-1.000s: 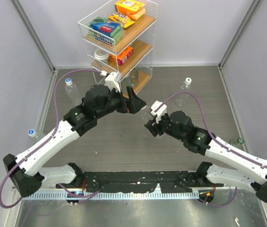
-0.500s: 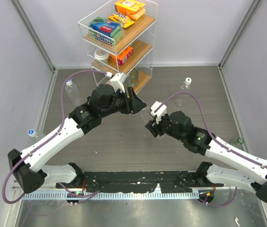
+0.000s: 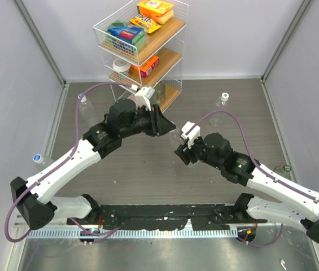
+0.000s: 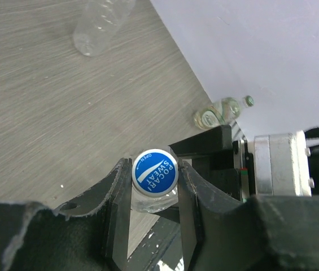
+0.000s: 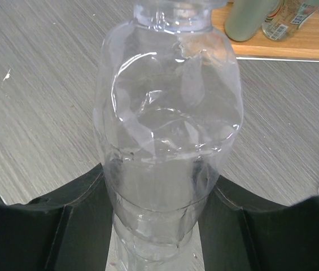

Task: Screw on the bottle caps
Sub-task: Screw the bottle cap onto the plastic bottle.

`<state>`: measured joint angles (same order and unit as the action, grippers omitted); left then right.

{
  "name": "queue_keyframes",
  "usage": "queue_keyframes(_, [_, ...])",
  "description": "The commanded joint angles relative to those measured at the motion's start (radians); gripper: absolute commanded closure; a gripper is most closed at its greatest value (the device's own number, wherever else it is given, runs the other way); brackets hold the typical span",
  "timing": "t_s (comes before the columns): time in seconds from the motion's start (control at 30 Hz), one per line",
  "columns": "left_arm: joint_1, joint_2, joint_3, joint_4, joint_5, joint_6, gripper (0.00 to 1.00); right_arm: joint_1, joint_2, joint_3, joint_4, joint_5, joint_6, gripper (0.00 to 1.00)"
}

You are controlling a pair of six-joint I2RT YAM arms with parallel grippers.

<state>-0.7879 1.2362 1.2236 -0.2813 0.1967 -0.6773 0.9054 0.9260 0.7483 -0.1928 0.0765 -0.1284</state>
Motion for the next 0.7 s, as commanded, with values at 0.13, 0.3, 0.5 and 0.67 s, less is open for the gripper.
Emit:
queue_keyframes(0.13, [-0.001,-0.017,-0.088,0.273,0.485,0.085,1.00,0.003,-0.108,0.007,0.102,-0.329,-0.013,0.99])
queue_keyframes(0.3, [-0.001,-0.014,-0.147,0.324,0.713,0.165,1.00,0.003,-0.193,-0.024,0.141,-0.558,-0.042,0.99])
queue_keyframes(0.5, [-0.001,-0.060,-0.188,0.315,0.969,0.385,1.00,0.003,-0.236,-0.037,0.153,-0.803,-0.083,0.99])
queue_keyframes(0.67, [-0.001,-0.075,-0.184,0.220,1.081,0.539,1.00,0.004,-0.233,-0.037,0.158,-0.975,-0.128,0.99])
